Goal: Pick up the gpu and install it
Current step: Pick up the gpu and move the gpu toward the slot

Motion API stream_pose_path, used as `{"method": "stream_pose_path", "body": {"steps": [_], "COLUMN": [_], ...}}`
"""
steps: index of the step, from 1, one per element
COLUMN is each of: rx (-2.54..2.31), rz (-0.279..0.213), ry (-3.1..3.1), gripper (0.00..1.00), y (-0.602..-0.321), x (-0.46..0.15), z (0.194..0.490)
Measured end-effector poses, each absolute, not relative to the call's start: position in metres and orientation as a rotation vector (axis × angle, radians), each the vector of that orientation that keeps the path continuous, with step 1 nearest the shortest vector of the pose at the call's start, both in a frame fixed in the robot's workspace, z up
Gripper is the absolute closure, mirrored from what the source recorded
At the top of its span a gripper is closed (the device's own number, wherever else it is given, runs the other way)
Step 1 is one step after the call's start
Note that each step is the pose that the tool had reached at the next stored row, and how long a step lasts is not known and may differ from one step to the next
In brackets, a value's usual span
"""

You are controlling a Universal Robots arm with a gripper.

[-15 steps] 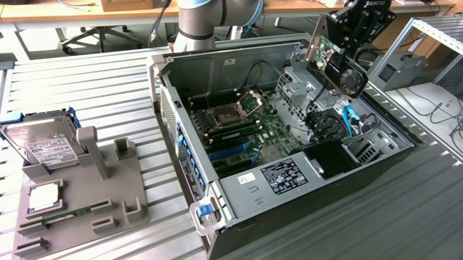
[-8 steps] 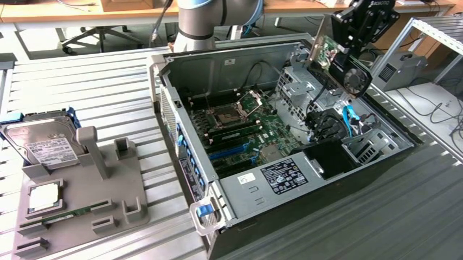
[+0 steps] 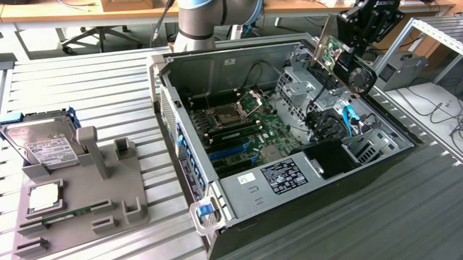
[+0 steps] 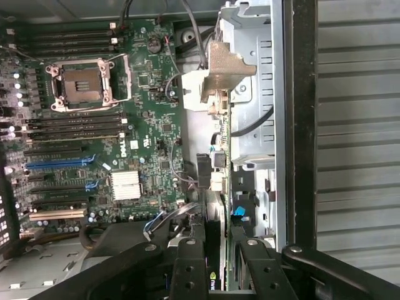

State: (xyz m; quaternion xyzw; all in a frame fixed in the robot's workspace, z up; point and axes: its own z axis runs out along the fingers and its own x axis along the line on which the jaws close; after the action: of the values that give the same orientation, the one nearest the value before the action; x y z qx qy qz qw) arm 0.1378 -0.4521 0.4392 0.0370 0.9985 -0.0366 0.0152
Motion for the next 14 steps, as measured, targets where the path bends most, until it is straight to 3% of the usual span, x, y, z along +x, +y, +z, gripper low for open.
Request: {"method": "stream_pose_path", "body": {"steps": [14], "rx": [0.115], "rz": [-0.123], "ry": [3.106], "gripper": [0.74], "y": [-0.451], "x": [0.162], "z": [0.439]}}
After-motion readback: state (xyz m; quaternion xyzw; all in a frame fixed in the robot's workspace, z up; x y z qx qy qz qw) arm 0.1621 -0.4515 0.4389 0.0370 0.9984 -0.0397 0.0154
